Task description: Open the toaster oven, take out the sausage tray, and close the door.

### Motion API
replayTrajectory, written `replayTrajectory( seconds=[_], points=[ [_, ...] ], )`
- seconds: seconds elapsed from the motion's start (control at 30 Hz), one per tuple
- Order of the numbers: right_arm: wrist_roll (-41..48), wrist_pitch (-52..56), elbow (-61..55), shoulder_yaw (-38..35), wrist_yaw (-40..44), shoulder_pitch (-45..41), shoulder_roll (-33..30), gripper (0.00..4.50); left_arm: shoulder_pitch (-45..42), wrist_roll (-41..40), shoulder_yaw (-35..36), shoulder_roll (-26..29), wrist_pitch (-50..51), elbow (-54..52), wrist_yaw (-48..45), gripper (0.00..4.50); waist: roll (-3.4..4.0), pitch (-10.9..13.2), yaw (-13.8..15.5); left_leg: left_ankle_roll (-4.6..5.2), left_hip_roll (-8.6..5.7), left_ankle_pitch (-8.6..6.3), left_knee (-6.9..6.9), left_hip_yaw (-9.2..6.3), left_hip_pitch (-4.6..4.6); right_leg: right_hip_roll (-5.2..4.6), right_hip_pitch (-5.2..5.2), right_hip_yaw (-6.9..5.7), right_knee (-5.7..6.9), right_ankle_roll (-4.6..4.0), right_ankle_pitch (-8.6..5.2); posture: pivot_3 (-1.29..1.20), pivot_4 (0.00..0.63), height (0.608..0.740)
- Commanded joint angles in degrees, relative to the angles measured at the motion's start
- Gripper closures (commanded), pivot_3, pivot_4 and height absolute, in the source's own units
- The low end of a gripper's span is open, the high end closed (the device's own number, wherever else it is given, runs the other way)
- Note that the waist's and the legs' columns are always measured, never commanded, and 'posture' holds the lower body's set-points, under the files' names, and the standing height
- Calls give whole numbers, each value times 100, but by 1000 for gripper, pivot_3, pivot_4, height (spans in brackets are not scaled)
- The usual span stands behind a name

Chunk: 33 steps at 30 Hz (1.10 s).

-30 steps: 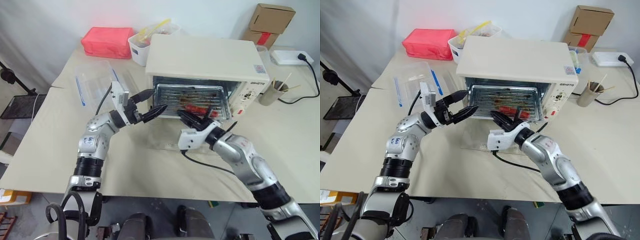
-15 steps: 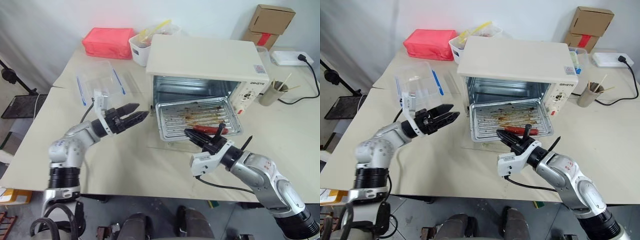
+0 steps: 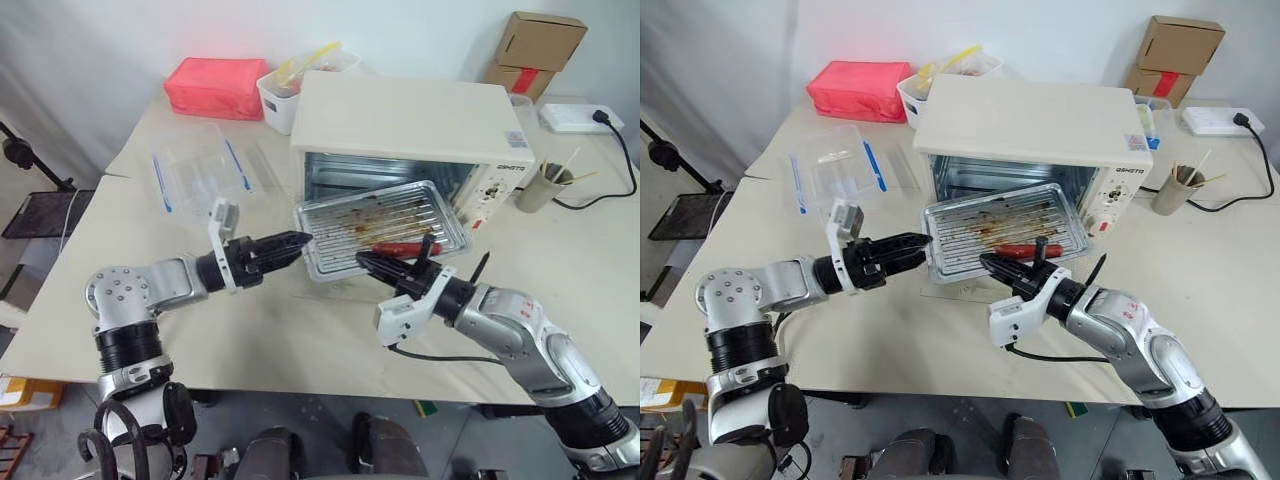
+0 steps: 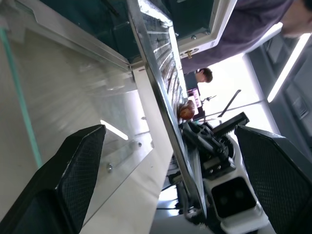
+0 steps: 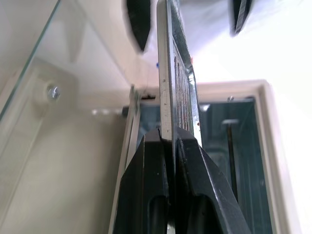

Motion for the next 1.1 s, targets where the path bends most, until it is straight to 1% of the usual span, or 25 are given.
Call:
replayTrajectory(
  seconds=[0.03,0.07,0.23,0.33,0.43,0.5,0.53,0.57,0.63,0.8,0.87,1.03,1.07,1.1],
  points=[
    [223,-165,-78,45,50,-130,88,4445,-113,-423,199,-268,33,15,508,386,-2,1,-5,0,-1,0,0,0,0,0,0,2,-1,0,0,0,150,740],
    [234,-158,-68,57,67,-148,104,4445,-93,-495,215,-319,48,13,624,479,-2,1,-10,0,-1,0,0,0,0,0,-1,3,0,0,0,0,150,740],
    [282,-204,-17,43,108,-199,135,4445,-29,-1043,296,-404,-1,136,1201,1916,-2,1,-12,-5,2,3,-1,1,5,5,-1,5,3,0,0,0,150,740],
    [341,-239,3,8,94,-198,141,4445,27,-1698,206,-387,-157,382,1607,2796,-2,1,-2,-6,0,3,0,0,6,1,0,7,4,0,0,0,150,740],
    [495,-202,15,-34,91,-162,183,4445,143,-2429,-38,-325,-425,542,2082,3606,-2,1,0,-6,-1,3,0,0,6,0,0,7,5,0,0,0,150,740],
    [656,-176,15,-53,123,-153,208,3875,272,-2951,-321,-251,-634,589,2432,4165,-2,1,-2,-6,-1,3,-1,0,7,0,-1,8,6,0,0,0,150,740],
    [796,-200,-3,-49,172,-140,203,3686,394,-3492,-590,-174,-843,626,2714,4416,-2,1,-7,-6,0,3,0,0,8,-1,-1,8,7,-1,0,0,150,740],
    [899,-229,-18,-56,196,-127,197,3328,482,-3859,-761,-123,-968,636,2814,4500,-2,1,-10,-6,-1,3,-1,1,10,-2,0,10,8,-1,0,0,150,740],
    [1051,-349,-34,-76,251,-102,114,2694,613,-4176,-896,-109,-1251,560,3055,4500,-2,1,-11,-7,-1,3,-1,1,13,-11,0,14,12,-1,0,0,150,740],
    [1564,-584,-68,-242,416,80,-112,1091,751,-4176,-815,-58,-1480,563,3320,4500,-3,1,17,-6,-4,3,1,1,14,-1,5,11,9,-1,0,0,150,740],
    [1794,-652,-113,-327,505,205,-211,1091,799,-4176,-805,3,-1447,575,3342,4500,-3,1,21,-6,-4,3,1,3,14,1,5,11,9,-1,0,0,150,740],
    [2525,-1016,-276,-835,621,745,-571,1091,1182,-4176,-713,495,-1249,427,3076,4500,-3,1,9,-6,0,3,-5,6,16,8,5,14,5,-1,-1,0,150,740],
    [2707,-1023,-250,-1010,649,903,-643,1091,1311,-4176,-632,662,-1199,366,2929,4500,-3,1,5,-6,1,3,-6,7,17,9,5,15,4,-2,-1,0,150,740],
    [2865,-1129,-198,-1185,659,1059,-712,1266,1457,-4176,-566,827,-1149,281,2751,4500,-3,1,2,-6,2,3,-5,9,18,9,5,17,5,-2,-1,0,150,740]
  ],
)
